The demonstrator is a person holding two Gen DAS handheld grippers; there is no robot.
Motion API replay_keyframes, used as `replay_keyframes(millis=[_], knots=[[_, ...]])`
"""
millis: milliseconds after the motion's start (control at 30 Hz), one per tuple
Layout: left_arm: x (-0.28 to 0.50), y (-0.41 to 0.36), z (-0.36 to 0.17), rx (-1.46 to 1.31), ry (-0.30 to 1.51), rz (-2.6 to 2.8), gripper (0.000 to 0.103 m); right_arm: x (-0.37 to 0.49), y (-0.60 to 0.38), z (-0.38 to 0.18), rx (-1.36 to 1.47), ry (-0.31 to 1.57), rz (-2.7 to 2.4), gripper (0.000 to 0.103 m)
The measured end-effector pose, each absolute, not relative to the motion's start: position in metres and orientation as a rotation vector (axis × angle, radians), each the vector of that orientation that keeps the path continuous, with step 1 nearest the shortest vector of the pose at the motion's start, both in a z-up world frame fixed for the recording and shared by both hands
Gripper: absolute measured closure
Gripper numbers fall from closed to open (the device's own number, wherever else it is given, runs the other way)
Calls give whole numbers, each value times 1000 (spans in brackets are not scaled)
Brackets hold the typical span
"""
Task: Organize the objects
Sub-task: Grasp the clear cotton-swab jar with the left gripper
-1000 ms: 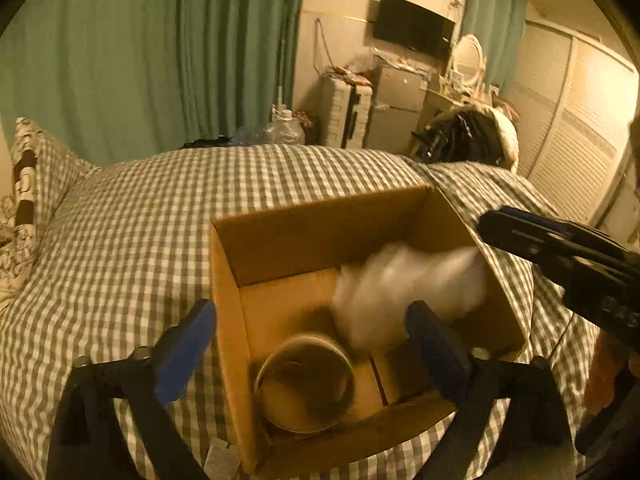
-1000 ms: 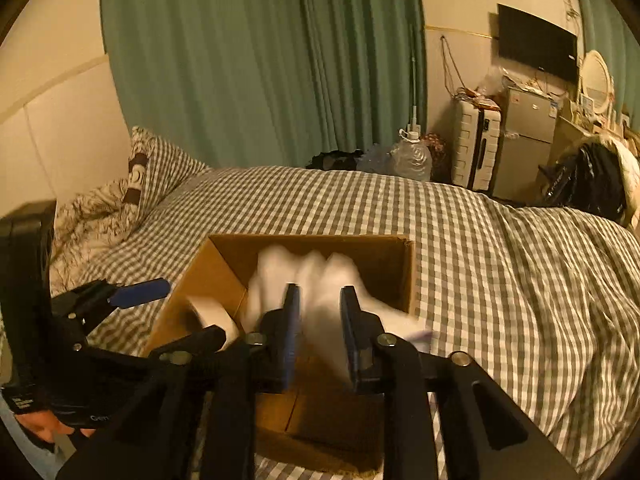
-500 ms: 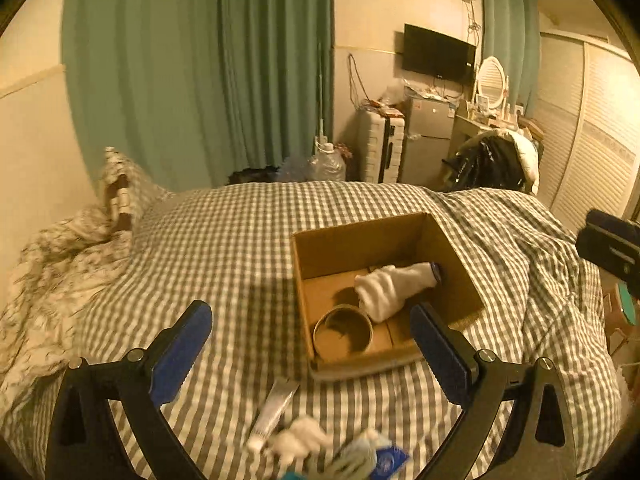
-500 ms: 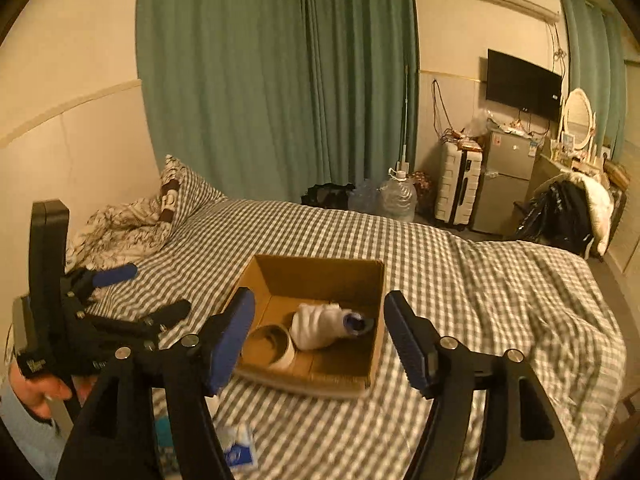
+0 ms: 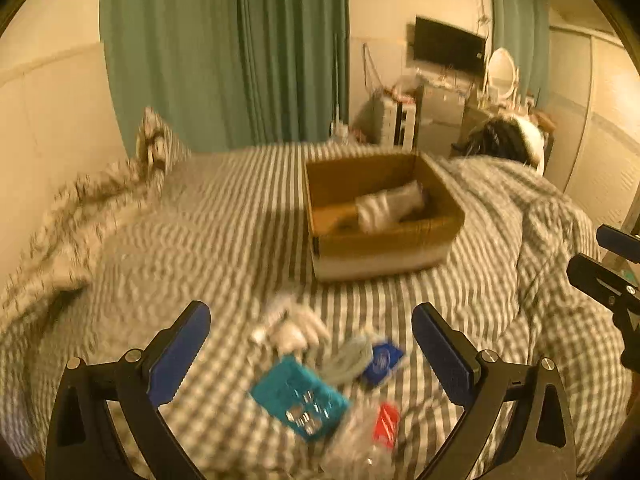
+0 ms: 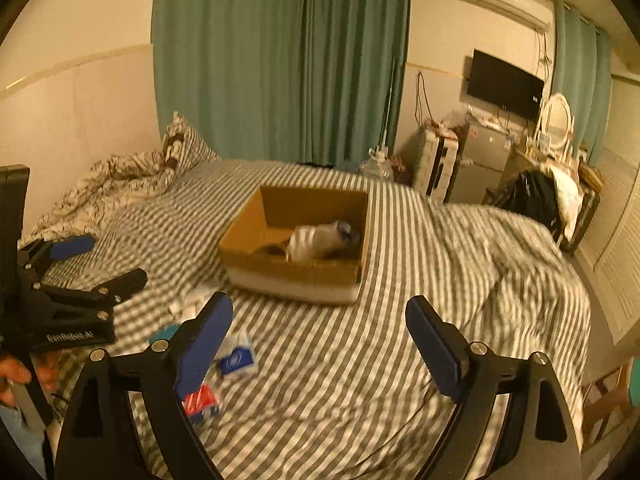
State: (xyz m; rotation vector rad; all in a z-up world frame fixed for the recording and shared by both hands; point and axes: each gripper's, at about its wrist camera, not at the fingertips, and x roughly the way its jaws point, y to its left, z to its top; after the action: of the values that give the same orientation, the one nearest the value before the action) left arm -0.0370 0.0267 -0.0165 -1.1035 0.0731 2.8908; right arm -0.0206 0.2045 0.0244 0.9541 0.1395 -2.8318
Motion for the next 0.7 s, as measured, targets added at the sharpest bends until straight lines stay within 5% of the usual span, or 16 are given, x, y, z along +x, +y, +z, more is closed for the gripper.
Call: replay_keyframes(millis=[500, 633, 700], knots=[[-28, 70, -156, -1509, 219, 2534, 0, -30, 222, -53, 1174, 75, -2800, 14], [-29, 73, -176, -1570, 220, 2456, 33, -35, 229, -65, 1218, 48, -2796, 14], [-28, 74, -172, -1555, 237, 2457, 35, -38, 231, -72, 1245, 36, -2790, 14]])
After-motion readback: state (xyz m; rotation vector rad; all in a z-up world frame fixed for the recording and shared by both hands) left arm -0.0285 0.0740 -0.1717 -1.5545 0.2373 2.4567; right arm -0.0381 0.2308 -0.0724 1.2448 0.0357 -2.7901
